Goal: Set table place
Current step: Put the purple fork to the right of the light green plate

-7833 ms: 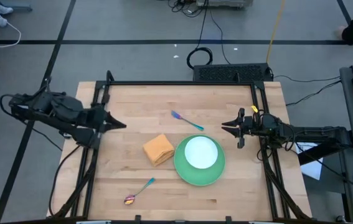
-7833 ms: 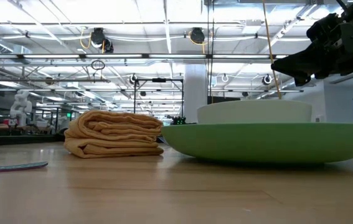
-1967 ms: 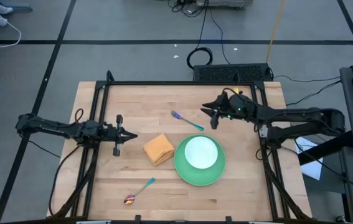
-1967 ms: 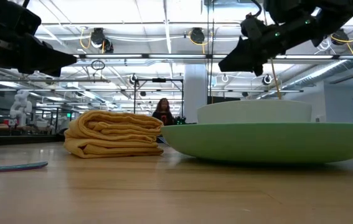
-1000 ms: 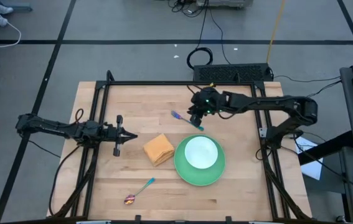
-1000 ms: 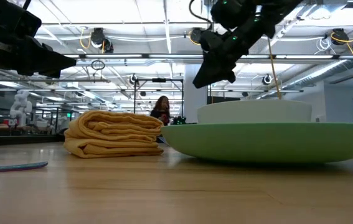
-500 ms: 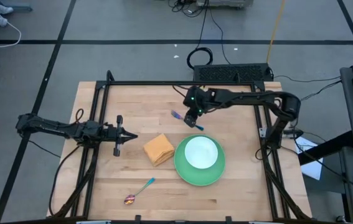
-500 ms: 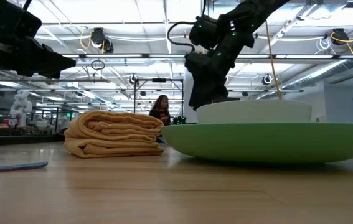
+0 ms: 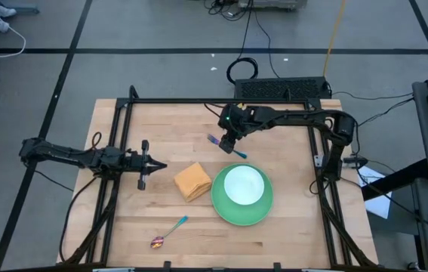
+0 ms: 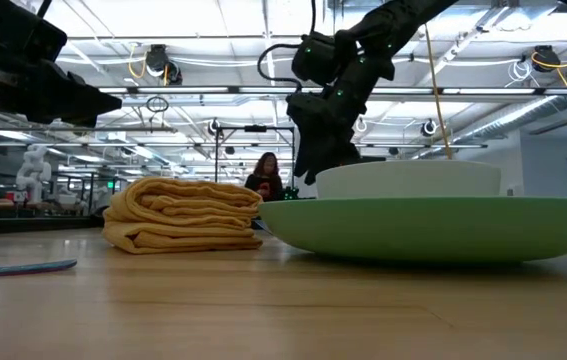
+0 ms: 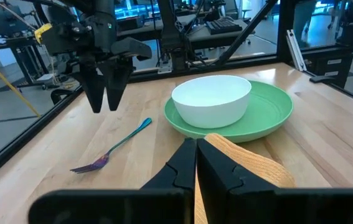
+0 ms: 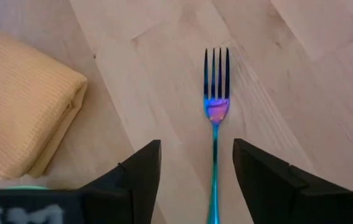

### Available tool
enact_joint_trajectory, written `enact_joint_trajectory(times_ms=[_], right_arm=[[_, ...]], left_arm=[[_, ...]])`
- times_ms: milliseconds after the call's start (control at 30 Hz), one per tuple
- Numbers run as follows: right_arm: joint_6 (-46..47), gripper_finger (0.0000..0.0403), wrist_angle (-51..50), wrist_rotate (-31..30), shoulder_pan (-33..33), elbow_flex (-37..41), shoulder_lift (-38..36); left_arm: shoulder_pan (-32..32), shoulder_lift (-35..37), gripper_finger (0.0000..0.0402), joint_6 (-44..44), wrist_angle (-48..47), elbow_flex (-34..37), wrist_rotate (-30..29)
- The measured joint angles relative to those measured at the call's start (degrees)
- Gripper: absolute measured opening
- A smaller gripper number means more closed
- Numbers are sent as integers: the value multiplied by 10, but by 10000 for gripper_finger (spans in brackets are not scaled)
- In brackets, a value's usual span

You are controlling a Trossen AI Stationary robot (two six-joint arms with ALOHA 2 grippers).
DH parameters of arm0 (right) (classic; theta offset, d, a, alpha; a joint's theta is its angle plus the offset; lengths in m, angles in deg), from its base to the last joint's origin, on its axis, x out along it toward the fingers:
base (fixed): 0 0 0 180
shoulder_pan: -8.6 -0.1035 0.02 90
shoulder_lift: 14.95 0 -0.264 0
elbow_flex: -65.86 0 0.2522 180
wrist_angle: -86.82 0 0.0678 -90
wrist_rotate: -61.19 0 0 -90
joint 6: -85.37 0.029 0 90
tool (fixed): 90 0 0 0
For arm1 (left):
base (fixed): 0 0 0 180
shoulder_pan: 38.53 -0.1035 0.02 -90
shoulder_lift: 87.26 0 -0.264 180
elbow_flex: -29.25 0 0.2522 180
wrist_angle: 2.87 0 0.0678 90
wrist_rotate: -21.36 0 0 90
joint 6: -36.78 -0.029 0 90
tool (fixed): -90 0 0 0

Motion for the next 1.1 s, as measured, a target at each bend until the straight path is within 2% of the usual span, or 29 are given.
enact_joint_trajectory(times_ms=[433, 1100], right_arm=[[12, 188, -44, -1, 0, -4, 0], [29, 187, -32, -6, 0, -51, 0]], left_arm=[[0, 0, 19, -4, 0, 0, 0], [0, 0, 19, 0, 2, 0, 0]])
